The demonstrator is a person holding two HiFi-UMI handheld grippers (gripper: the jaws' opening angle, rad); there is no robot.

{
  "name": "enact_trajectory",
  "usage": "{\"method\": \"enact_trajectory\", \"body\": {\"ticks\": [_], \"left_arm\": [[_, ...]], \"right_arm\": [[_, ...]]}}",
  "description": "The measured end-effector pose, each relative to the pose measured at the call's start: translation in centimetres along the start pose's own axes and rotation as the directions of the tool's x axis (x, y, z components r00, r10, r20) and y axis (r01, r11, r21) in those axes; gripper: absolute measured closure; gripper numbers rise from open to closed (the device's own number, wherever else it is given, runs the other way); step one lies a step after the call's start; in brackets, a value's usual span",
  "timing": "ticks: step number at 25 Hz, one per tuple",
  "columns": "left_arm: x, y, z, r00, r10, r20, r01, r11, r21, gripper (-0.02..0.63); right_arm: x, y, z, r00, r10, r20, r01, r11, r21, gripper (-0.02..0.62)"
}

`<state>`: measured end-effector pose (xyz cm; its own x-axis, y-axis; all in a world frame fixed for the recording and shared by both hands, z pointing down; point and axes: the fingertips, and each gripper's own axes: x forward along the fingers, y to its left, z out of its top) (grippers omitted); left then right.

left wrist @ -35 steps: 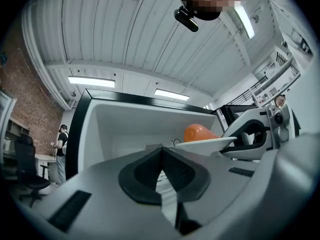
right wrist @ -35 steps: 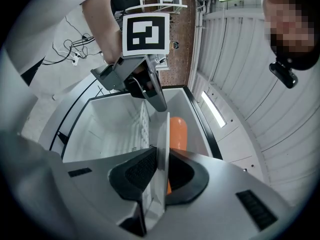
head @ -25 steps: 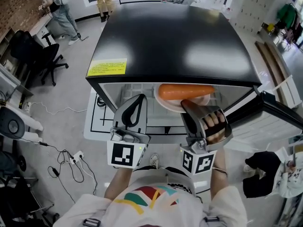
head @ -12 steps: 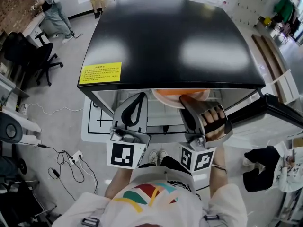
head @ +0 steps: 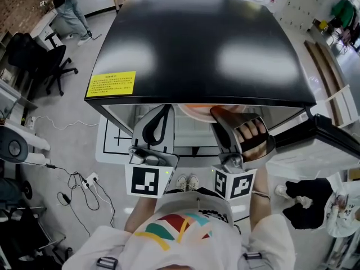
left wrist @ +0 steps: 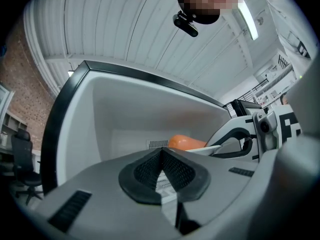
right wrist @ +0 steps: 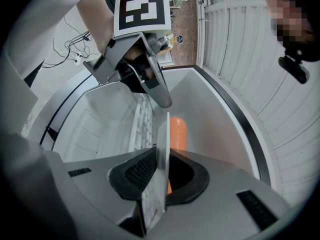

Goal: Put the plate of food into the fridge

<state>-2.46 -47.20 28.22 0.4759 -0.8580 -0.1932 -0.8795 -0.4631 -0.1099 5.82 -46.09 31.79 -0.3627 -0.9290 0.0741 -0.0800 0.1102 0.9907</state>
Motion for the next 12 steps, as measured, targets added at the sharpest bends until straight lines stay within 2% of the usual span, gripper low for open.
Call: {"method": "enact_trajectory", "body": {"ticks": [7,12], "left_arm": [[-0.2,0.6,-0.7,0.999,0.030,-0.015,-0.030,0.999,0.015,0.600],[-0.2,0.5,-1.0,0.999,0.031,-0.014,-0.031,1.000,0.002,0.600]], "right_arm": [[1.0,0.8,-0.2,0.998,0.068,0.006,-0.068,0.998,-0.003,0.546],[1.9,1.1,-0.9,0.984,0.177,-0.006,-0.177,0.984,0.003,0.545]]}}
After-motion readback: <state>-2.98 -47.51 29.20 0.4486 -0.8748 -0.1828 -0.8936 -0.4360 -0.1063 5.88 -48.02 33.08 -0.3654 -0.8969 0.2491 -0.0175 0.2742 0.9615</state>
